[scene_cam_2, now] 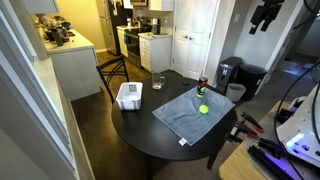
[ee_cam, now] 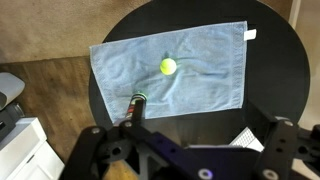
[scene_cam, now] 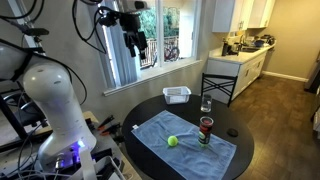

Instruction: Put the tennis ball inside the canister

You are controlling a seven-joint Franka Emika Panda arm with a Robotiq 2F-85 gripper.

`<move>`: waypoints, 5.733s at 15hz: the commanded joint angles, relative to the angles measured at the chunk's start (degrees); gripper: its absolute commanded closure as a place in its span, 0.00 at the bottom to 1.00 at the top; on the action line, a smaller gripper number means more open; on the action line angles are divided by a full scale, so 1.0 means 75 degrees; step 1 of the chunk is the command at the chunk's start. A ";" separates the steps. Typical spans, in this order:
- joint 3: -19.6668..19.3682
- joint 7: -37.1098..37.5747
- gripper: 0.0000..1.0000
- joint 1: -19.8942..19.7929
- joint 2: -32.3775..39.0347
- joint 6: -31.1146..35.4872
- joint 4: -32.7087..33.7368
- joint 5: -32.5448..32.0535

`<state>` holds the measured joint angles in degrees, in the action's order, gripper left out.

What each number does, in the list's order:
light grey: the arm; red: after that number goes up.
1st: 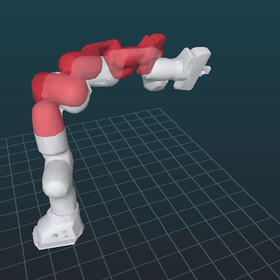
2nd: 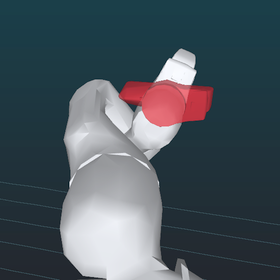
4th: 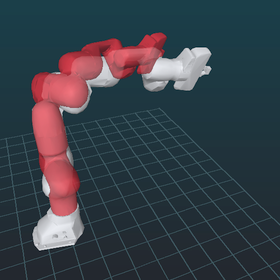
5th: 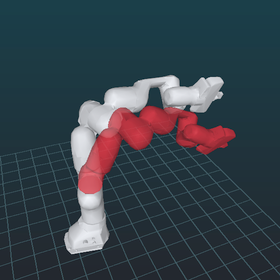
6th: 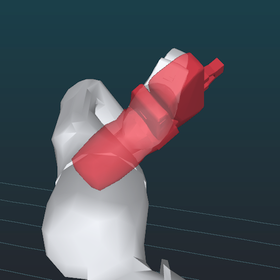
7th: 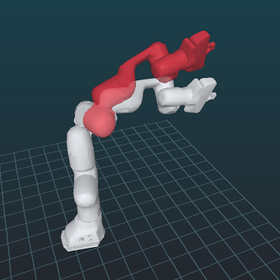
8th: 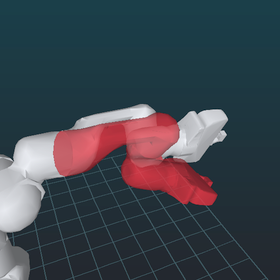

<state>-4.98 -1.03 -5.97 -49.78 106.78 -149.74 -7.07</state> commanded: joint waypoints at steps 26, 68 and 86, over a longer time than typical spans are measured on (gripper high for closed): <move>-0.0503 0.1476 0.00 0.0026 0.7869 0.3579 0.2599 0.1557; -0.0865 0.4064 0.00 0.0990 1.6294 0.1026 1.0267 0.1297; -0.0896 0.4075 0.00 0.1463 1.6501 0.2631 1.0039 0.0711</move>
<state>-11.18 28.49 3.47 74.67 120.33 -71.39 -0.90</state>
